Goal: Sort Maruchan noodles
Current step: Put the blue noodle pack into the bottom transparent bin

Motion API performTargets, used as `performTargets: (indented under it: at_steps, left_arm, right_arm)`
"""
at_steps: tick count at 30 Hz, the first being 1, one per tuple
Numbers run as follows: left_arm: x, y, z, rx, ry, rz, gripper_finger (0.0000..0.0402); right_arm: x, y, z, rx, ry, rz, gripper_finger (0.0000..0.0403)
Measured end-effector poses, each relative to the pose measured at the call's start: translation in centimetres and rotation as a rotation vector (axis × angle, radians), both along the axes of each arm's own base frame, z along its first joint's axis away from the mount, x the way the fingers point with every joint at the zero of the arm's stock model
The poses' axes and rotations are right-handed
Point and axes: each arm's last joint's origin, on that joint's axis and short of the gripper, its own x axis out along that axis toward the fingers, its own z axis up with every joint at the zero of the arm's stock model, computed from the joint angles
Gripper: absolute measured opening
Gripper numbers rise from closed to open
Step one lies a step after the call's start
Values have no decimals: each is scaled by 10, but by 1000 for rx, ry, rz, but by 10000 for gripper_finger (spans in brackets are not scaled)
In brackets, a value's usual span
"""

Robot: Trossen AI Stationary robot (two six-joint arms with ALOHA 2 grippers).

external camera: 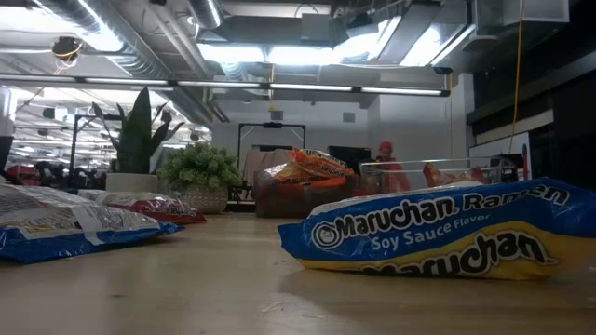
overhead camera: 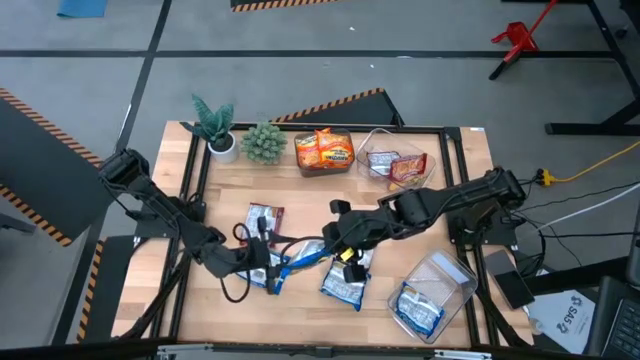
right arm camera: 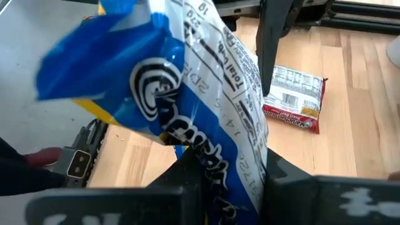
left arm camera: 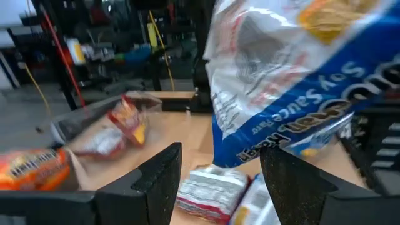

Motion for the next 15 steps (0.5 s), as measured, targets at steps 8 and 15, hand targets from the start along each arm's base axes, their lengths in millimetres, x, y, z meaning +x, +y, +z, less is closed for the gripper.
performTargets:
  at_steps: [8,15]
  left_arm:
    - [1,-2,2,31,-7,-71,213]
    - [1,-3,4,65,-9,-99,213]
  right_arm:
    - [-3,-10,4,14,8,6,57]
    - [-12,-20,12,-39,3,-30,57]
